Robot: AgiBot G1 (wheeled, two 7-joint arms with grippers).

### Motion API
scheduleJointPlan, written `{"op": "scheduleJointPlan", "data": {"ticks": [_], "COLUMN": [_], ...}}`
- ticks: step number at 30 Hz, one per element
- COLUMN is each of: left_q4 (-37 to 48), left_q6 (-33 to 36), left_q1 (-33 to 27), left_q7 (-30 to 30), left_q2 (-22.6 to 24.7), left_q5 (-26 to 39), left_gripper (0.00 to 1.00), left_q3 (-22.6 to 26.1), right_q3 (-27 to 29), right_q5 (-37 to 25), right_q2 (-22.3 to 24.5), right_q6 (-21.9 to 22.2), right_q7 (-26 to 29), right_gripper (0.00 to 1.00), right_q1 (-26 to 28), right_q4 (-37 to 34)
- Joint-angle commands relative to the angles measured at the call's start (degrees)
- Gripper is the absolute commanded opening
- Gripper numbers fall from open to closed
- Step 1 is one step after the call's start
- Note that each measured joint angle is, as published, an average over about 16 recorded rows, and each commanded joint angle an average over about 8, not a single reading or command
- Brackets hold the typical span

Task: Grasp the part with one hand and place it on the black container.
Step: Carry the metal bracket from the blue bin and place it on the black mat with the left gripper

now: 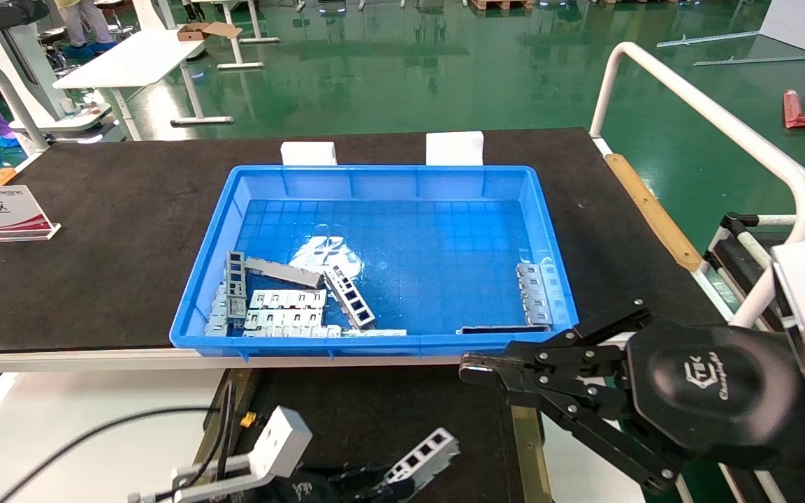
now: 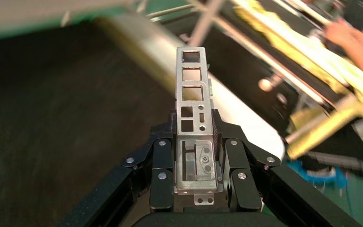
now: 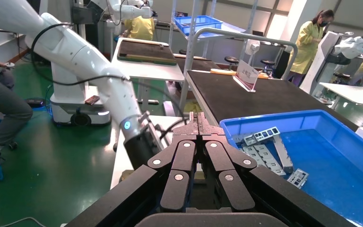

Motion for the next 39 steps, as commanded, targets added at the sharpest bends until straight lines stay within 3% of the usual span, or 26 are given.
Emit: {"op": "scheduleJointPlan", "data": {"ticks": [1,8,15,39], "left_q4": [-0.65,4.11,9.96,24.97], "left_q6": [-3.64,-13.6,-19.08,-26.62], "left_q1": [2.52,5.19,6.04,6.81], "left_q7": [-1.79,-4.12,-4.7,-3.3], "left_q2": [-0.09,5.71,12.03,27.38], "left_q5": [-1.21,-3.65,-5.22,-9.1], "left_gripper": [0.0,0.0,0.0,0.0], "left_q3": [0.3,-0.46,-1.7,-9.88], "right_q3": [0.0,-0.01,-0.02,-0.04], "right_q5": [0.0,0.01,0.01,0.03], "right_q2": [0.0,0.0,0.01,0.02], "right_q6": [0.0,0.0,0.01,0.02], "right_q7": [0.0,0.0,-0.01,-0.02], "right_gripper": [0.0,0.0,0.0,0.0], "right_q1": [0.0,0.0,0.0,0.01], "right_q4": [0.0,0.0,0.0,0.0]}}
